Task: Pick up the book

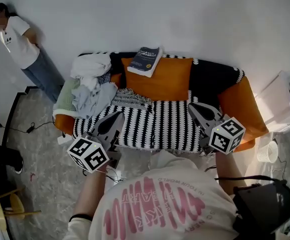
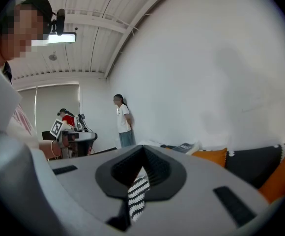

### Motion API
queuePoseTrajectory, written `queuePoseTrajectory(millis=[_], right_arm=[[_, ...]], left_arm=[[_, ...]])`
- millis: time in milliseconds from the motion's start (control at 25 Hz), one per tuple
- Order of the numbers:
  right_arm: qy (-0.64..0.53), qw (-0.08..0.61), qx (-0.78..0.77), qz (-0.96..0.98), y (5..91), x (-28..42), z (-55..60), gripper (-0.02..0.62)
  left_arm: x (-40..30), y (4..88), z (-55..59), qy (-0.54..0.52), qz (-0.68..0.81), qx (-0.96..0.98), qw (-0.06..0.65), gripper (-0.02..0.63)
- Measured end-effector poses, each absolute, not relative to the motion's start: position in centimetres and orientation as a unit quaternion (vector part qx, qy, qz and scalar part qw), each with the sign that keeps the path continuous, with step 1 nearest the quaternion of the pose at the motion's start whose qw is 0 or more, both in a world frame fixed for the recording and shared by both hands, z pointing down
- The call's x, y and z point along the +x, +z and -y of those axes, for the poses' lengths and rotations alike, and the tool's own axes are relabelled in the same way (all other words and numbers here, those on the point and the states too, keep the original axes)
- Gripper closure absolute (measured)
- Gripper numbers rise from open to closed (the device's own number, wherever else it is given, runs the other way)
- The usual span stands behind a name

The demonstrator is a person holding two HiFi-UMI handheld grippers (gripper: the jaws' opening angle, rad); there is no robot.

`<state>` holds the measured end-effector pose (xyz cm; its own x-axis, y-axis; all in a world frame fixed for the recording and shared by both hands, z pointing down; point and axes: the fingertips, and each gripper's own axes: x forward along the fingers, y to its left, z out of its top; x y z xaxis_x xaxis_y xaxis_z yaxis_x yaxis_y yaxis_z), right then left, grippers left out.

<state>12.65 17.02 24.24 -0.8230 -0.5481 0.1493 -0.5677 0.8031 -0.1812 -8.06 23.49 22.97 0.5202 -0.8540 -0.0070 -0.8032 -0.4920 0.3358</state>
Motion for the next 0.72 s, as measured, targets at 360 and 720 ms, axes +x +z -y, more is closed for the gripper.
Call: queuePoseTrajectory(millis=[360,720], right_arm=[[0.135,0.043,0.287,0.947,25.7,12.1,-11.8,0.588],[0.182,0.027,0.265,0.946,25.7,10.5,-5.7,0.588]], left_arm=[[-8.2,23.5,-18.7,-0.087,0.481,0.857,0.166,0.598],[-9.4,23.3,-13.6,-0.066,0.499,0.848,0.167,0.598]])
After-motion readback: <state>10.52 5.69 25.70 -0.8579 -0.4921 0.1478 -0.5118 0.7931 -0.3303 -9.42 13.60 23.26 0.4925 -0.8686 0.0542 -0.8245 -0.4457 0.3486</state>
